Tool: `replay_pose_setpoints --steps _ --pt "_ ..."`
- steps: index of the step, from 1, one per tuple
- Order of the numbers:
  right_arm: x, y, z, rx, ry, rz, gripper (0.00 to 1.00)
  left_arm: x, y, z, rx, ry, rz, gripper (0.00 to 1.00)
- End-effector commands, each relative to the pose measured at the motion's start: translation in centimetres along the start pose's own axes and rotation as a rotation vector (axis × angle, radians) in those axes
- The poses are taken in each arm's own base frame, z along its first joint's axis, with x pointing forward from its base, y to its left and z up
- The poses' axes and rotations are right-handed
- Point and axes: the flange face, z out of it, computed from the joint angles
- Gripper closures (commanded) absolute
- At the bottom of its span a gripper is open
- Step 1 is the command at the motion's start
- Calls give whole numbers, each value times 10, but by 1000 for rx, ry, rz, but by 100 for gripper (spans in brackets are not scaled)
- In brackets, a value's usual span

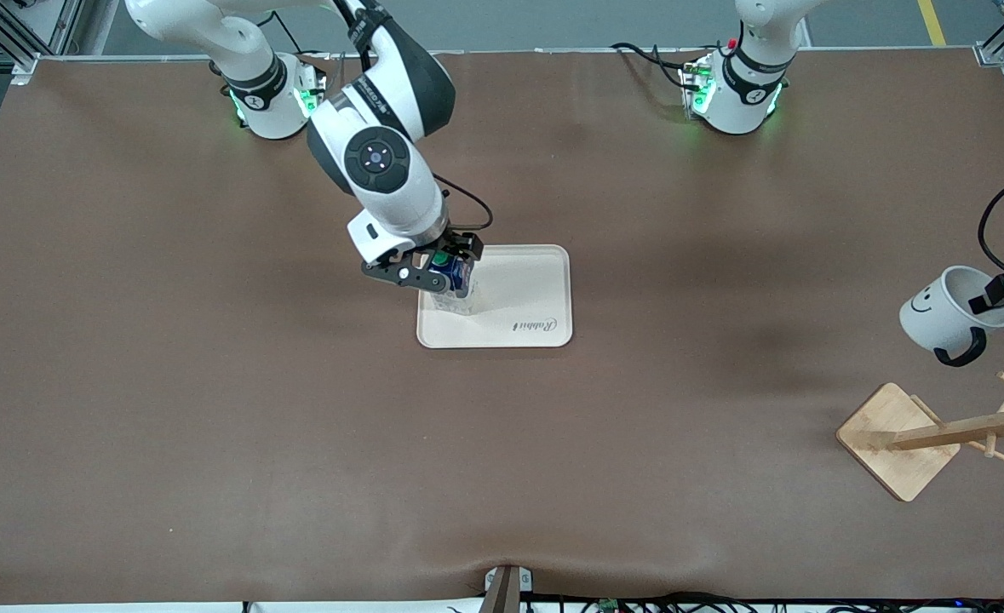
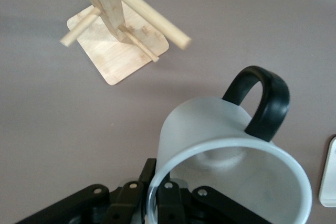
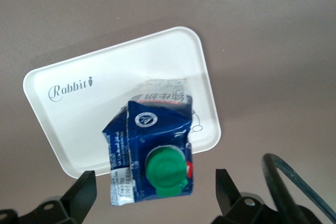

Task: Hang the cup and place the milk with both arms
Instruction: 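Grasp the milk carton with the right gripper while the left gripper carries the mug, then hang the mug handle on the wooden stand peg with the left gripper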

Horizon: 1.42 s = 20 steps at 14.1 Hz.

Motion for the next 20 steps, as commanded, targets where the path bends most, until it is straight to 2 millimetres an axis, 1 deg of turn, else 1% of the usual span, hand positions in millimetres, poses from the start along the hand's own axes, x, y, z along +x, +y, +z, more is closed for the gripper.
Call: replay_pose_setpoints --steps 1,2,3,4,5,6,8,9,10,11,12,13,14,16,17,18,20 --pt "-6 -1 12 22 7 67 0 2 -23 -1 -19 29 41 100" --pt "-7 -1 18 26 13 90 0 3 -29 2 -23 28 62 100" --pt "-9 -2 29 36 27 95 0 7 -35 2 -26 36 83 100" --pt "-11 2 45 47 40 109 0 14 -45 -6 -32 60 92 100" --pt "-12 3 48 53 45 126 30 19 -50 -9 -41 77 105 100" --pt "-12 4 49 50 42 143 56 21 -51 -8 -51 82 116 100" --pt "-11 7 42 31 30 159 100 22 -51 -5 -56 79 114 100" --pt "-4 10 33 21 24 162 100 23 -53 0 -67 75 110 100" --pt "14 21 15 0 4 184 100 25 -53 1 -72 75 111 100" --pt "33 33 -8 -16 -19 203 100 26 -57 5 -75 71 106 100" --pt "56 49 -35 -15 -47 214 100 24 -64 6 -77 73 96 100" --pt "73 65 -53 -21 -69 191 100 25 -68 10 -85 69 90 100" --pt "83 77 -67 -15 -90 155 100 27 -70 10 -94 76 105 100" --pt "112 123 -80 -26 -123 47 100 31 -75 17 -105 75 119 100" --pt "132 154 -86 -13 -119 -3 100 31 -75 19 -108 73 117 100" --pt "156 190 -90 -9 -113 -64 100 32 -75 20 -108 77 114 100" --pt "189 251 -91 -33 -95 -161 100 34 -72 22 -108 75 106 100"
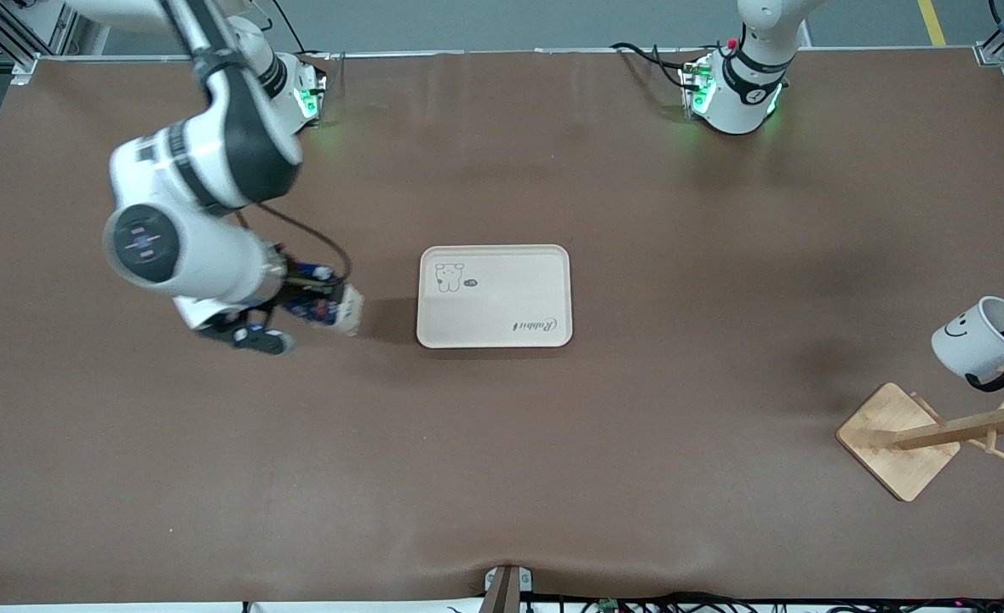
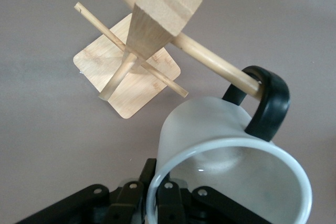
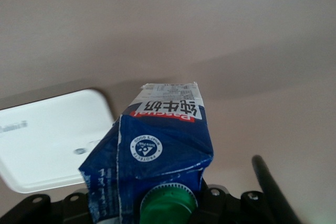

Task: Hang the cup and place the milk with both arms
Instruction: 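Hang the mug handle on the wooden stand peg with the left gripper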

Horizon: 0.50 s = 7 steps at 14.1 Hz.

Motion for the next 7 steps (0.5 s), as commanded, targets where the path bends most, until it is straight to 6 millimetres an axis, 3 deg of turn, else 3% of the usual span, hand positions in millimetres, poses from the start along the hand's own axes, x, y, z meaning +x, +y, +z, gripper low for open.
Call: replay_pose_setpoints --steps 1,2,3,4,5,7 --pt "28 78 -4 -39 8 -120 100 5 2 -4 -16 18 5 87" --pt "34 100 0 -42 0 -142 100 5 2 -4 -16 18 5 70" --pt "39 123 5 -41 -11 -149 100 6 3 -3 -15 19 8 44" --pt "44 144 15 -43 -19 -159 100 6 4 -3 -16 19 8 6" --pt "45 169 24 -39 -22 -180 100 6 6 -6 -11 20 11 0" --pt "40 217 34 -18 -15 -216 100 8 15 -9 -14 26 -2 0"
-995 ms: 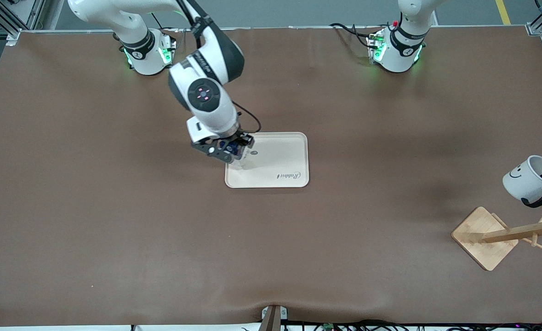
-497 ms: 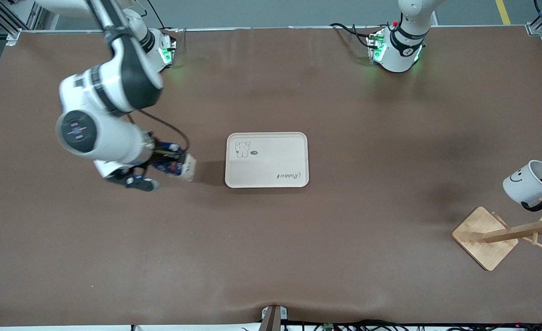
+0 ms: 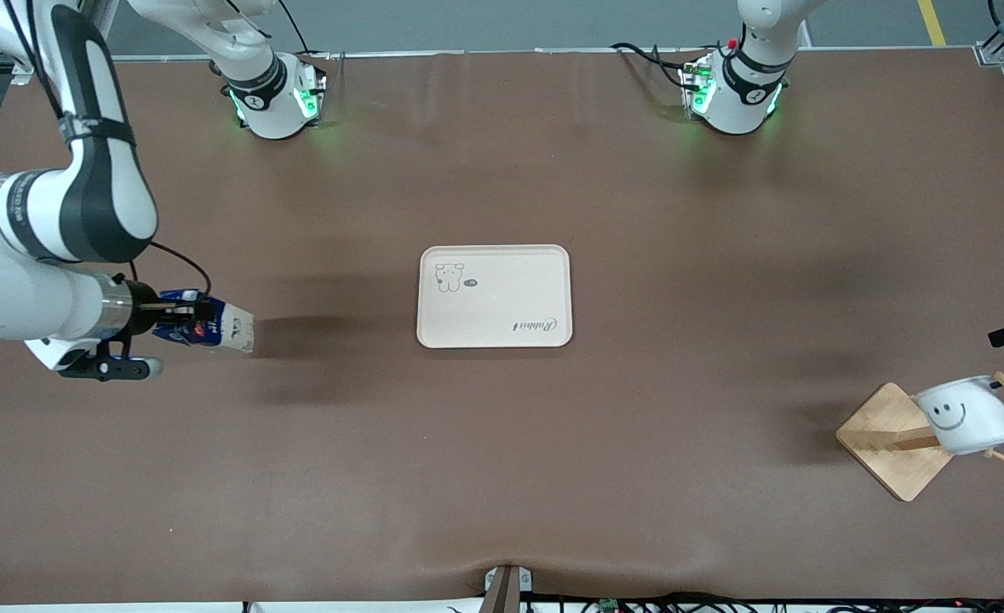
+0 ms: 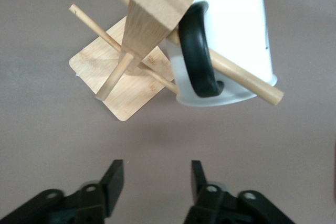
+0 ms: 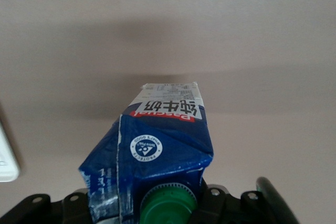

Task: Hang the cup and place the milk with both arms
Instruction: 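Hang the mug handle on the wooden stand peg with the left gripper, then set the carton down with the right gripper while the left gripper releases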

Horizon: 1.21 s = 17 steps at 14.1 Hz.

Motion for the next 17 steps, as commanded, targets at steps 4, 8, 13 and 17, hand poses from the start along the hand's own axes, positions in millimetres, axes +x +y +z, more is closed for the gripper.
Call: replay_pose_setpoints --steps 4,8,13,17 --pt "-42 95 54 39 15 -50 100 7 66 -25 -9 12 -173 0" --pt "-59 90 83 41 28 -36 100 8 147 -34 106 -36 -271 0" --pt "-60 90 83 53 24 -29 77 6 248 -36 233 -26 -353 0" --pt "-55 92 78 53 32 -34 0 2 272 -41 275 -41 -296 0"
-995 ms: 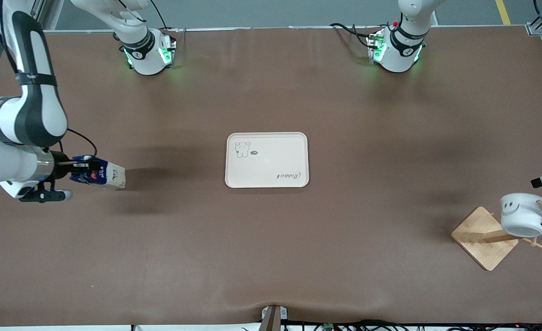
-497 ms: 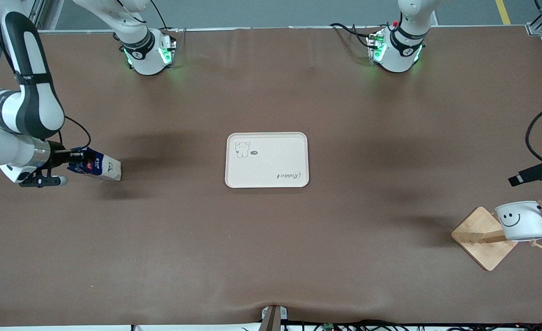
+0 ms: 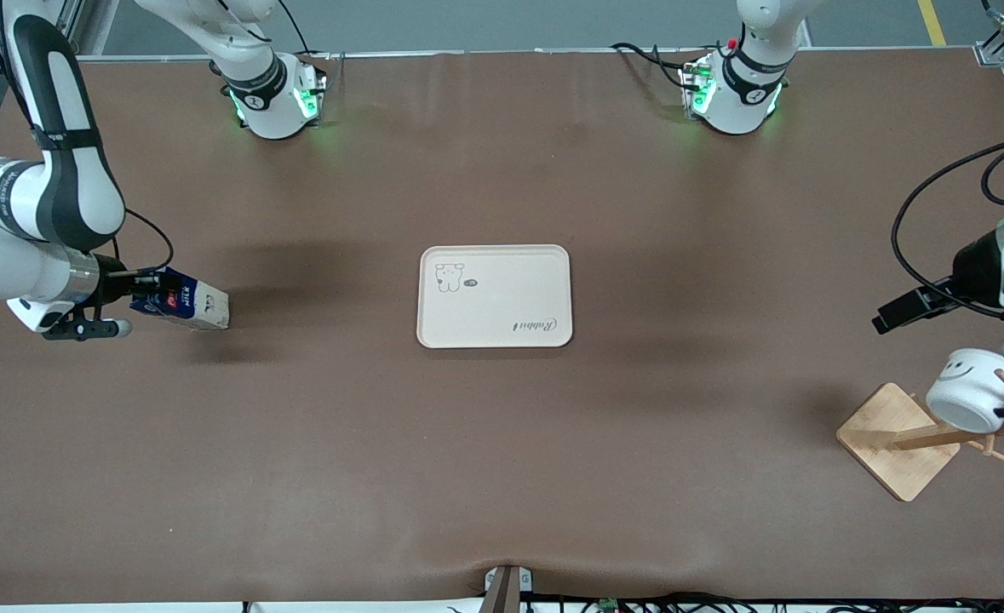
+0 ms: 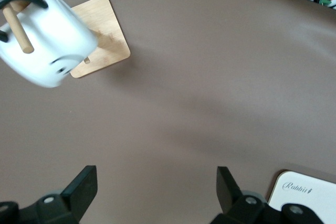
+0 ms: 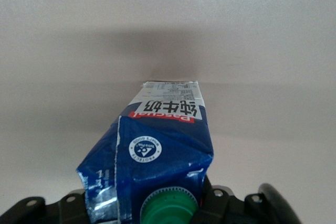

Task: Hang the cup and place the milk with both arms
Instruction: 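Set the carton down with the right gripper while the left gripper releases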

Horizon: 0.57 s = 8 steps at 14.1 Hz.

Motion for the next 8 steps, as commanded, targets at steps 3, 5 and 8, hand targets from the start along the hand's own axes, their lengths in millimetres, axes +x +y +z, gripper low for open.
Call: replay_pose_setpoints --steps 3,5,8 --pt "2 -3 -29 2 19 -11 0 -12 13 -10 27 -15 58 0" --pt "4 -4 -32 0 25 -14 0 -17 27 -21 13 3 84 0" --pt "7 -5 -40 -4 43 -18 0 -29 49 -28 6 14 130 0"
